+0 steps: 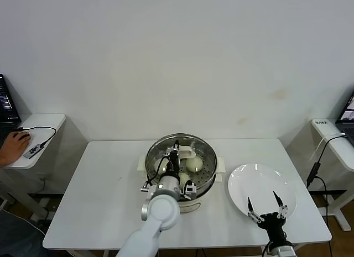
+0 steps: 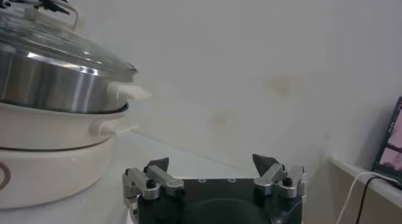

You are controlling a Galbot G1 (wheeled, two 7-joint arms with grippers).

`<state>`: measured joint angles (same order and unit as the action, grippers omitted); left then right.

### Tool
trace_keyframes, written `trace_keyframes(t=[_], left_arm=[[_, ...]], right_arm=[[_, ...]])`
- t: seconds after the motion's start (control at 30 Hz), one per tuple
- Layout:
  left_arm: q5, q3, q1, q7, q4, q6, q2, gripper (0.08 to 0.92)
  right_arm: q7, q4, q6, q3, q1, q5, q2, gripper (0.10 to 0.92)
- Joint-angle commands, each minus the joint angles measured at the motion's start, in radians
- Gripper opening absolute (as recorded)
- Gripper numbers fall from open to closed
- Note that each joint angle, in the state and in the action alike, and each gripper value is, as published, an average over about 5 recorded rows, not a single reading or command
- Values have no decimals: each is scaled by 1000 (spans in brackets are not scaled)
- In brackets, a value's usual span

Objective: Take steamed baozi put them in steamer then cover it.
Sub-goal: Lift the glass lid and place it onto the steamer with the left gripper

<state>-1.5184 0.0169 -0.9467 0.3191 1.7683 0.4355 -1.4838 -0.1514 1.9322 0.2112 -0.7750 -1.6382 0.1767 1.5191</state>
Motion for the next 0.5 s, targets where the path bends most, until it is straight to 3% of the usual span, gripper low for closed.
trace_keyframes(t=[0.03, 0.4, 0.5], left_arm=[[-7, 0, -6, 1, -5, -1, -4, 150], [5, -6, -21, -24, 15, -11, -8, 150], [13, -5, -35, -27, 55, -10, 2, 185]], right_arm=[[0, -2, 2, 2, -1, 1, 1, 823], [0, -6, 3, 8, 1, 7, 2, 823], [0, -6, 2, 9, 1, 7, 2, 823]])
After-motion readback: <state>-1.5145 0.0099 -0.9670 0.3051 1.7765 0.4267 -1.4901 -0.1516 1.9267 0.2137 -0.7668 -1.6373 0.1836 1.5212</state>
